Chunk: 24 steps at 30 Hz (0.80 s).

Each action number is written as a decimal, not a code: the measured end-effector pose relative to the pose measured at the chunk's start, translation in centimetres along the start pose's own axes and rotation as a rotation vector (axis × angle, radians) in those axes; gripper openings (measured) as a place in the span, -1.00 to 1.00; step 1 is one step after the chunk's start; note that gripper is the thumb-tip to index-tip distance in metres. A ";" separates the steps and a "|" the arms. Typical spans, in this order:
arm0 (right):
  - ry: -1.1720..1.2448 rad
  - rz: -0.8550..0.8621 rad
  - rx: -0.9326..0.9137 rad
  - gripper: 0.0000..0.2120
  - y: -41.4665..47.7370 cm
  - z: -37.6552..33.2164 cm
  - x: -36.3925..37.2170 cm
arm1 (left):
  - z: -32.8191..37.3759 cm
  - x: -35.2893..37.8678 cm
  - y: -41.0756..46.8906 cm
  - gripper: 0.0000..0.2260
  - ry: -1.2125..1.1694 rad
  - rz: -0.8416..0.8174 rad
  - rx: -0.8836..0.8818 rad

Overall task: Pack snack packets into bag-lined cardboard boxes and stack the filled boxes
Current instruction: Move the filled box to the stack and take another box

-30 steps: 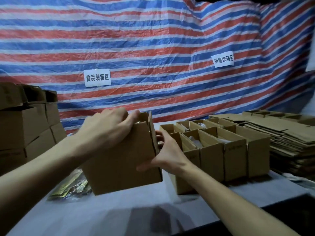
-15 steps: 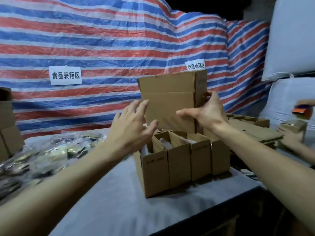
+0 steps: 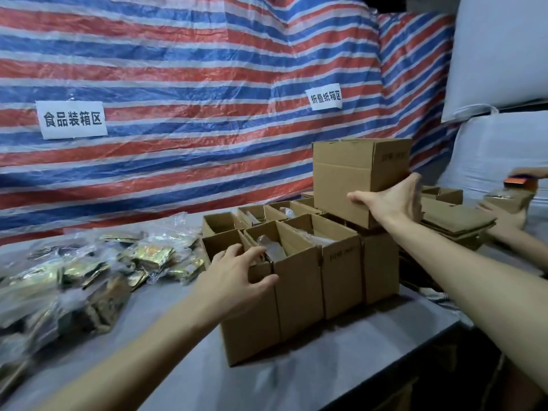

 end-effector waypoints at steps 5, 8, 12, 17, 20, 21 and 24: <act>-0.213 -0.023 -0.091 0.12 -1.1 0.8 2.2 | -0.2 -0.1 0.2 -0.44 0.008 0.039 0.028; -0.266 -0.035 -0.143 0.14 -1.7 0.5 2.5 | -0.2 -0.2 0.5 -0.44 -0.031 0.028 0.017; -0.253 -0.007 -0.162 0.16 -1.9 -0.3 2.2 | -0.1 -0.1 0.7 -0.42 -0.037 0.012 0.005; -0.143 0.023 -0.055 0.11 -1.3 0.0 1.5 | -0.2 -0.1 0.4 -0.41 -0.003 0.011 0.018; -0.082 0.032 -0.003 0.11 -1.1 0.3 1.2 | -0.2 -0.1 0.3 -0.42 0.010 0.012 0.021; -0.074 0.033 -0.001 0.11 -1.0 0.2 1.1 | -0.2 -0.2 0.3 -0.42 0.011 0.014 0.020; -0.108 0.012 -0.023 0.10 -1.1 -0.2 1.3 | -0.3 -0.1 0.3 -0.42 0.018 0.023 0.018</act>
Point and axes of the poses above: each hand's wrist, its own y-axis towards the middle knuckle, its own x-axis out of the palm, z = x × y, the point moved 8 cm from there along y, towards the middle knuckle, and after that the axes turned 9 degrees about -y, right-handed, at the moved point
